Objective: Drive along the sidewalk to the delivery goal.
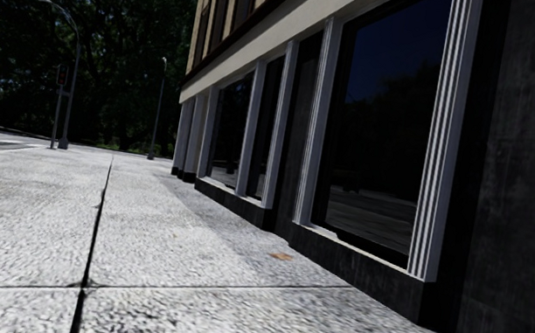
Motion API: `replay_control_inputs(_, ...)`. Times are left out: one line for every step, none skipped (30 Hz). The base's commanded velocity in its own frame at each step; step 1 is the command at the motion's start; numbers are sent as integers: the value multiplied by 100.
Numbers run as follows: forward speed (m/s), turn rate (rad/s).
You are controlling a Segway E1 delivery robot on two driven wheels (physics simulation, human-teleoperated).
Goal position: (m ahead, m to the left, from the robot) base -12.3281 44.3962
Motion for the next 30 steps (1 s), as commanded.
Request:
replay_control_inputs(145, 0)
replay_control_inputs(145, 0)
replay_control_inputs(145, 0)
replay_control_inputs(145, 0)
replay_control_inputs(145, 6)
replay_control_inputs(145, 22)
replay_control_inputs(145, 35)
replay_control_inputs(145, 39)
replay_control_inputs(145, 39)
replay_control_inputs(145, 28)
replay_control_inputs(145, 4)
replay_control_inputs(145, 0)
replay_control_inputs(145, 0)
replay_control_inputs(145, 0)
replay_control_inputs(145, 0)
replay_control_inputs(145, 4)
replay_control_inputs(145, 4)
replay_control_inputs(145, 18)
replay_control_inputs(145, 26)
replay_control_inputs(145, 28)
replay_control_inputs(145, 28)
replay_control_inputs(145, 28)
replay_control_inputs(145, 29)
replay_control_inputs(145, 29)
replay_control_inputs(145, 29)
replay_control_inputs(145, 29)
replay_control_inputs(145, 27)
replay_control_inputs(145, 22)
replay_control_inputs(145, 20)
replay_control_inputs(145, 20)
